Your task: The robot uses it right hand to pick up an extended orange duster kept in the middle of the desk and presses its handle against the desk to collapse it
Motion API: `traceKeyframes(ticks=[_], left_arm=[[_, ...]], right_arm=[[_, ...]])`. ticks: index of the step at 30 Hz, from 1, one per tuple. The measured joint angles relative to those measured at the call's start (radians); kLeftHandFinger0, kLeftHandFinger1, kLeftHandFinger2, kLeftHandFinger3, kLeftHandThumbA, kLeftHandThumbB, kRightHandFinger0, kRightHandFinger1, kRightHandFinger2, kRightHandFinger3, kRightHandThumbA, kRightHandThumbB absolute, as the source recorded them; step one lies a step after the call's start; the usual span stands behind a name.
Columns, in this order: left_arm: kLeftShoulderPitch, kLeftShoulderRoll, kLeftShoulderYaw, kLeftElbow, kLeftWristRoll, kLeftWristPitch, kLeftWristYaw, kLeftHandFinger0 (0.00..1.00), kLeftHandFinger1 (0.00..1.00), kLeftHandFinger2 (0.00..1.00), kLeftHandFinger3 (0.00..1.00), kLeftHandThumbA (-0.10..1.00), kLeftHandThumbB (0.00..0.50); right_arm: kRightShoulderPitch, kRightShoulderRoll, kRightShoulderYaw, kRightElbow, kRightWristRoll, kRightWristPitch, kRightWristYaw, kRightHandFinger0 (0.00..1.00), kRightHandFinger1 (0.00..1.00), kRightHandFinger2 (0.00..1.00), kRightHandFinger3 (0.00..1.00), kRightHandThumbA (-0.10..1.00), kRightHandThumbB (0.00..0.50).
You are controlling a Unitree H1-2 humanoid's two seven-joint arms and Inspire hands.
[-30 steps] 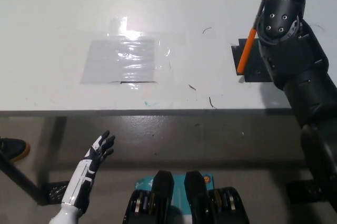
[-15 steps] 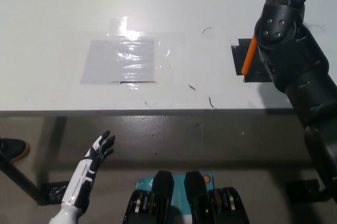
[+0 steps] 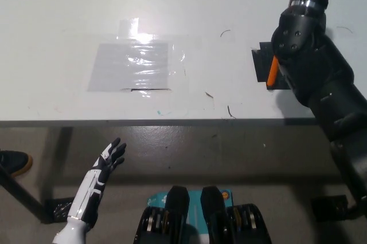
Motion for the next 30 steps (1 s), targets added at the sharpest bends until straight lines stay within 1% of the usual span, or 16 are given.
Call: traceKeyframes(ticks=[6, 9, 11, 12, 14, 15, 17, 19, 20, 22, 23, 25, 26, 27, 28, 30], left_arm=[[-0.003, 0.0, 0.001, 0.0, -0.001, -0.002, 0.0, 1.0, 1.0, 1.0, 1.0, 1.0, 0.07], [-0.008, 0.0, 0.002, 0.0, 0.0, -0.002, 0.0, 1.0, 1.0, 1.0, 1.0, 1.0, 0.065], [-0.011, 0.0, 0.002, 0.0, 0.0, -0.002, 0.0, 1.0, 1.0, 1.0, 1.0, 1.0, 0.066], [-0.012, 0.0, 0.003, 0.0, 0.0, -0.002, 0.0, 1.0, 1.0, 1.0, 1.0, 1.0, 0.073], [-0.014, 0.0, 0.003, 0.0, 0.0, -0.002, 0.0, 1.0, 1.0, 1.0, 1.0, 1.0, 0.074], [-0.015, 0.0, 0.004, 0.0, 0.0, -0.002, 0.0, 1.0, 1.0, 1.0, 1.0, 1.0, 0.08], [-0.017, 0.0, 0.005, -0.001, -0.001, -0.002, 0.0, 1.0, 1.0, 1.0, 1.0, 1.0, 0.082], [-0.017, 0.0, 0.006, -0.001, -0.001, -0.002, 0.0, 1.0, 1.0, 1.0, 1.0, 1.0, 0.082], [-0.017, 0.0, 0.006, -0.001, -0.001, -0.002, 0.0, 1.0, 1.0, 1.0, 1.0, 1.0, 0.076], [-0.015, 0.0, 0.007, -0.001, -0.001, -0.001, 0.0, 1.0, 1.0, 1.0, 1.0, 1.0, 0.068], [-0.013, 0.001, 0.007, -0.001, -0.001, -0.001, 0.0, 1.0, 1.0, 1.0, 1.0, 1.0, 0.054], [-0.009, 0.0, 0.007, -0.001, -0.001, -0.001, 0.0, 1.0, 1.0, 1.0, 1.0, 1.0, 0.049], [-0.006, 0.0, 0.007, -0.001, -0.001, -0.001, 0.0, 1.0, 1.0, 1.0, 1.0, 1.0, 0.049], [-0.001, 0.0, 0.007, -0.001, -0.001, -0.001, 0.0, 1.0, 1.0, 1.0, 1.0, 1.0, 0.048], [0.003, 0.0, 0.007, -0.001, -0.001, -0.001, 0.0, 1.0, 1.0, 1.0, 1.0, 1.0, 0.093], [0.008, 0.0, 0.007, -0.001, -0.001, -0.001, 0.0, 1.0, 1.0, 1.0, 1.0, 1.0, 0.095]], right_arm=[[0.055, 0.023, -0.011, 0.025, 0.024, -0.011, -0.007, 0.0, 0.03, 0.57, 0.78, -0.1, 0.0], [0.067, 0.029, -0.01, 0.038, 0.029, -0.021, -0.007, 0.0, 0.05, 0.57, 0.77, -0.1, 0.034], [0.077, 0.033, -0.01, 0.044, 0.03, -0.027, -0.006, 0.0, 0.04, 0.56, 0.75, -0.1, 0.035], [0.081, 0.036, -0.01, 0.048, 0.03, -0.029, -0.006, 0.0, 0.04, 0.56, 0.73, -0.1, 0.059], [0.092, 0.038, -0.003, 0.054, 0.03, -0.034, -0.005, 0.0, 0.05, 0.6, 0.72, -0.1, 0.046], [0.099, 0.038, 0.002, 0.058, 0.029, -0.037, -0.004, 0.0, 0.09, 0.62, 0.74, -0.1, 0.049], [0.114, 0.038, 0.004, 0.069, 0.03, -0.042, 0.011, 0.0, 0.1, 0.59, 0.67, -0.1, 0.052], [0.137, 0.039, 0.006, 0.077, 0.031, -0.048, 0.032, 0.0, 0.1, 0.59, 0.67, -0.1, 0.051], [0.15, 0.04, 0.006, 0.081, 0.031, -0.049, 0.04, 0.0, 0.13, 0.62, 0.68, -0.1, 0.072], [0.178, 0.039, 0.006, 0.088, 0.033, -0.058, 0.068, 0.0, 0.18, 0.65, 0.64, -0.1, 0.067], [0.179, 0.038, 0.006, 0.089, 0.033, -0.063, 0.079, 0.0, 0.19, 0.62, 0.6, -0.1, 0.071], [0.18, 0.034, 0.007, 0.092, 0.034, -0.068, 0.101, 0.0, 0.16, 0.53, 0.45, -0.1, 0.07], [0.181, 0.031, 0.008, 0.093, 0.033, -0.071, 0.114, 0.0, 0.15, 0.52, 0.44, -0.1, 0.071], [0.181, 0.03, 0.008, 0.093, 0.033, -0.074, 0.127, 0.0, 0.15, 0.52, 0.43, -0.1, 0.071], [0.181, 0.029, 0.009, 0.094, 0.033, -0.076, 0.138, 0.0, 0.18, 0.55, 0.46, -0.1, 0.081], [0.181, 0.028, 0.012, 0.094, 0.032, -0.078, 0.157, 0.0, 0.2, 0.59, 0.51, -0.1, 0.08]])
